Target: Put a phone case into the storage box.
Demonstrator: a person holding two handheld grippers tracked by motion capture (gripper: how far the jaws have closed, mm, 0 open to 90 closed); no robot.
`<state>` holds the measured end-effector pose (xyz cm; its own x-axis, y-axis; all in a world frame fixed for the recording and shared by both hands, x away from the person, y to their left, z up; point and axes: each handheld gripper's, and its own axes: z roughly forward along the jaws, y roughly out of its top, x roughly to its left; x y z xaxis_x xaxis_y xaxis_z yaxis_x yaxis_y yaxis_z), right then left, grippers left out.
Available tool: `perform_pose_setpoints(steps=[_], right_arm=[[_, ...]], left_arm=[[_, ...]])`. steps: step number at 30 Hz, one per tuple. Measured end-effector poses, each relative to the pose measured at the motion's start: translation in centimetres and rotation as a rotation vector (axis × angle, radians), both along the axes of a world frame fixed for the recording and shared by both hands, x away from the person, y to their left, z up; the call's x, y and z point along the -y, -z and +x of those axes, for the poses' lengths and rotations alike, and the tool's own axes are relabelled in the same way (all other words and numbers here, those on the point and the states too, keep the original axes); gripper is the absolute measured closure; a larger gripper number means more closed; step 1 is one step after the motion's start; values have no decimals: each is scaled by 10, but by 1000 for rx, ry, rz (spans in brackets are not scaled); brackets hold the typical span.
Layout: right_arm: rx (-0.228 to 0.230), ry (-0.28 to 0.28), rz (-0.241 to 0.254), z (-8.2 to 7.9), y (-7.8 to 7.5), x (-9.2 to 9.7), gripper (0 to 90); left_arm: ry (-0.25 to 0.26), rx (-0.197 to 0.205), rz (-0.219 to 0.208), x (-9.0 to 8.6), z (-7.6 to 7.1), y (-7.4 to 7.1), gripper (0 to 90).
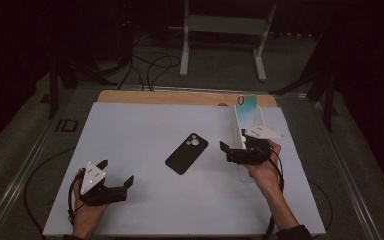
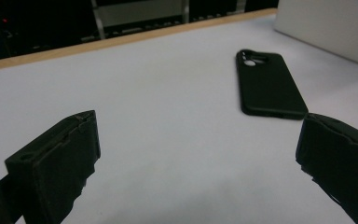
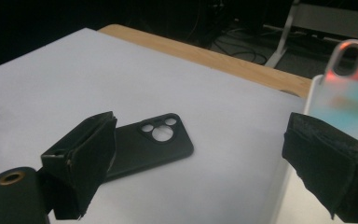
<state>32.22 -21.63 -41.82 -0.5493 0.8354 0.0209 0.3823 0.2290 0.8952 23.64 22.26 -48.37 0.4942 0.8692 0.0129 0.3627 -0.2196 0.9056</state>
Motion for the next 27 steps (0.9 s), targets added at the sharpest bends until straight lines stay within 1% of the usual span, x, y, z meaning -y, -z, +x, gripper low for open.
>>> perform_pose_setpoints(steps=[2,4,6,7,8,13,17,21,24,27], right_arm=[[12,6,-11,-5,3,4,98],[15,14,-11,-10,6,7,108],[22,17,6,-15,9,11,108],[22,17,6,-15,9,11,108],[32,17,12,-21,14,15,108],[70,6,28,-32,26,24,107],[86,11,74,-39,32,33,107],[104,24,82,-48,38,37,107],[105,17,83,-55,42,39,106],[102,20,100,-60,46,41,106]], left_arm=[[2,-3,1,1,1,0,3],[2,-5,6,2,1,0,3],[6,-5,9,2,1,0,3],[6,-5,9,2,1,0,3],[7,-7,12,3,1,0,3],[16,-15,18,4,3,0,3],[21,-16,27,6,3,-2,3],[23,-20,35,7,4,-2,3],[25,-21,36,7,4,-2,3],[27,-25,34,7,4,-2,3]])
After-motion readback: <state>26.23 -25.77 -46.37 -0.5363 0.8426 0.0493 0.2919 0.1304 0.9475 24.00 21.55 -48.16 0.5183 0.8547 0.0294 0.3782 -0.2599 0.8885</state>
